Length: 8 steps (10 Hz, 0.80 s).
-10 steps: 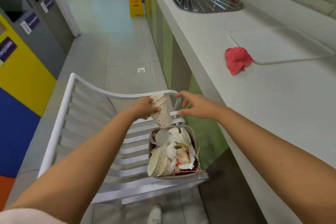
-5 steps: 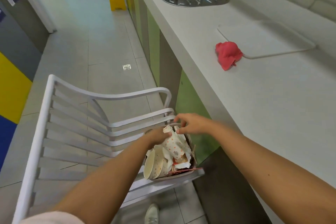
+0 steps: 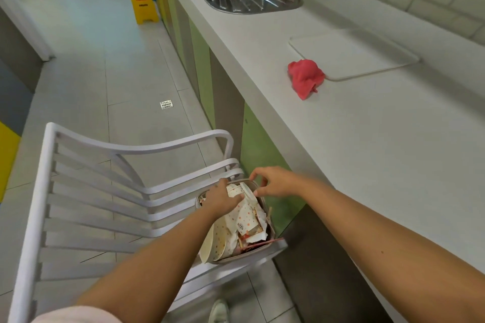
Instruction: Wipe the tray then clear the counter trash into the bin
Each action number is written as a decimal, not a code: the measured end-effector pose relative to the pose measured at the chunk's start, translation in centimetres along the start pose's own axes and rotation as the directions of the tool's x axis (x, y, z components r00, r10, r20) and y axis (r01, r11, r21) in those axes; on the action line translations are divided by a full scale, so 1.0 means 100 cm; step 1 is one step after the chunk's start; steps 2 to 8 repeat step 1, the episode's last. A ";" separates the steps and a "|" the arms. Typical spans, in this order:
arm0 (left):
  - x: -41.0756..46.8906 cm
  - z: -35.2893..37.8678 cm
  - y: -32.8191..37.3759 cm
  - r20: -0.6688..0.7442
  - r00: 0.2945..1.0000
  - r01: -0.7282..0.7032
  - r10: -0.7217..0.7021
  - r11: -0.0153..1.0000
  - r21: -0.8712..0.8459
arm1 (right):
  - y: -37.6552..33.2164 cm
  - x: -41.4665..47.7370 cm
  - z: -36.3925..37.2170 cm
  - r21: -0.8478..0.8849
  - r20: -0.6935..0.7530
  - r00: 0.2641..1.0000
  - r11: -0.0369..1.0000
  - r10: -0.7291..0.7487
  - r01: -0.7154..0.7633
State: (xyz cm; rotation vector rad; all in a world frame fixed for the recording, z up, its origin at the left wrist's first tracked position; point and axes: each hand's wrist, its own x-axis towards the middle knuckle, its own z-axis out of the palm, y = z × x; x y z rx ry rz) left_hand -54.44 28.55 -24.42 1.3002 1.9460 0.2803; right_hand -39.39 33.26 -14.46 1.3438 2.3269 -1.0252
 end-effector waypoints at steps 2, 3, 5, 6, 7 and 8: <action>0.001 -0.006 0.001 -0.033 0.999 -0.009 0.008 1.000 -0.024 | -0.003 -0.009 -0.005 -0.014 -0.006 1.000 1.000 0.000 0.000; 0.001 -0.006 0.001 -0.033 0.999 -0.009 0.008 1.000 -0.024 | -0.003 -0.009 -0.005 -0.014 -0.006 1.000 1.000 0.000 0.000; 0.001 -0.006 0.001 -0.033 0.999 -0.009 0.008 1.000 -0.024 | -0.003 -0.009 -0.005 -0.014 -0.006 1.000 1.000 0.000 0.000; 0.001 -0.006 0.001 -0.033 0.999 -0.009 0.008 1.000 -0.024 | -0.003 -0.009 -0.005 -0.014 -0.006 1.000 1.000 0.000 0.000; 0.001 -0.006 0.001 -0.033 0.999 -0.009 0.008 1.000 -0.024 | -0.003 -0.009 -0.005 -0.014 -0.006 1.000 1.000 0.000 0.000; 0.001 -0.006 0.001 -0.033 0.999 -0.009 0.008 1.000 -0.024 | -0.003 -0.009 -0.005 -0.014 -0.006 1.000 1.000 0.000 0.000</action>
